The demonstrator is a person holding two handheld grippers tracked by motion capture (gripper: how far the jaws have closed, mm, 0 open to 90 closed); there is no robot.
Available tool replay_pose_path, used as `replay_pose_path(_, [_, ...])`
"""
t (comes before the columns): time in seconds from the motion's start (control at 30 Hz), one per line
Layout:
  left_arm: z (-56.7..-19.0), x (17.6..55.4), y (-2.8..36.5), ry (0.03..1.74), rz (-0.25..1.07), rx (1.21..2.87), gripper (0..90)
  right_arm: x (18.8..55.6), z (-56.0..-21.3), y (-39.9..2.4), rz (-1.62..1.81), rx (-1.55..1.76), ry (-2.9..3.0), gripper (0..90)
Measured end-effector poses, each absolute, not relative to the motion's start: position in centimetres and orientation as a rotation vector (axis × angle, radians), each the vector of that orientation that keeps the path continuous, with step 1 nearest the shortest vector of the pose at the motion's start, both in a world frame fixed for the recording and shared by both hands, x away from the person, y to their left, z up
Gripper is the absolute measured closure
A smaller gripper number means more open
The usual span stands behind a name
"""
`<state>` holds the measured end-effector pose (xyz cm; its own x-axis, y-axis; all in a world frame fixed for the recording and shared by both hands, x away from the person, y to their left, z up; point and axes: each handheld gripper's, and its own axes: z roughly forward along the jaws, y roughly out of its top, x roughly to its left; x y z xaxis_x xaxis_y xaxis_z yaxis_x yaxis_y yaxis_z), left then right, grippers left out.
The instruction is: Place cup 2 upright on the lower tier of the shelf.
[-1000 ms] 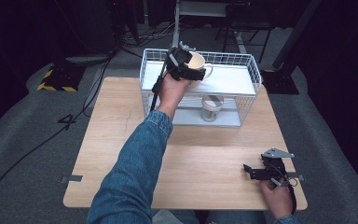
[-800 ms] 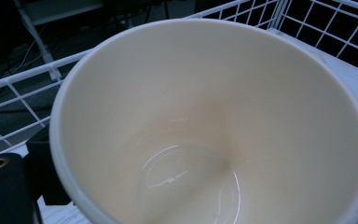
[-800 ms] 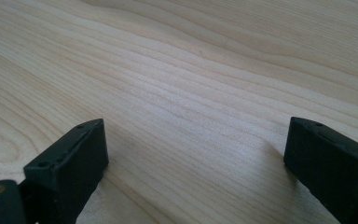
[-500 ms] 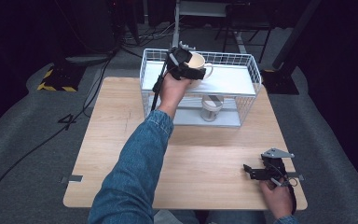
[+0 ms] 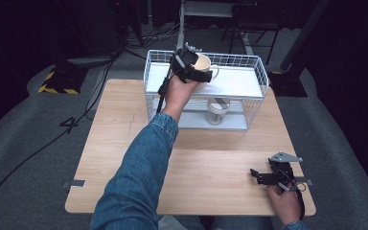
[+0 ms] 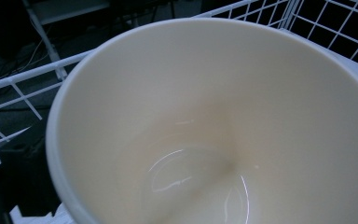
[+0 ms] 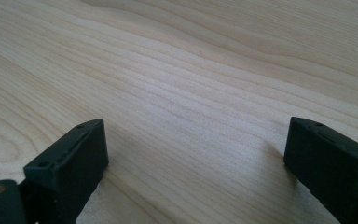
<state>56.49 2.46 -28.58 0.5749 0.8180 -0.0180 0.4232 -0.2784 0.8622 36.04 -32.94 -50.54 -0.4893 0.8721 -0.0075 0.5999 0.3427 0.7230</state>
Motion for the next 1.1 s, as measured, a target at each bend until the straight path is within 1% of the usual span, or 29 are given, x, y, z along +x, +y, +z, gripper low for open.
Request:
replay_pose_path(0.23, [-28.2,56.0,2.9,0.99,0.526,1.866,0.1,36.0,-50.5,-32.9,0.942,1.295,2.218,6.4])
replay_pose_path(0.63, [-27.0,54.3,3.6,0.946,0.548,1.856,0.0,36.0,-50.5,-32.9,0.942,1.295,2.218,6.4])
replay_pose_path(0.9, [-26.4,52.2,4.8,0.918,0.553,1.845,0.0,36.1,-50.5,-33.0,0.943,1.295,2.219,6.4])
replay_pose_path(1.1, [-25.7,49.8,6.0,0.886,0.562,1.834,0.0,36.1,-50.5,-33.0,0.944,1.286,2.228,6.1])
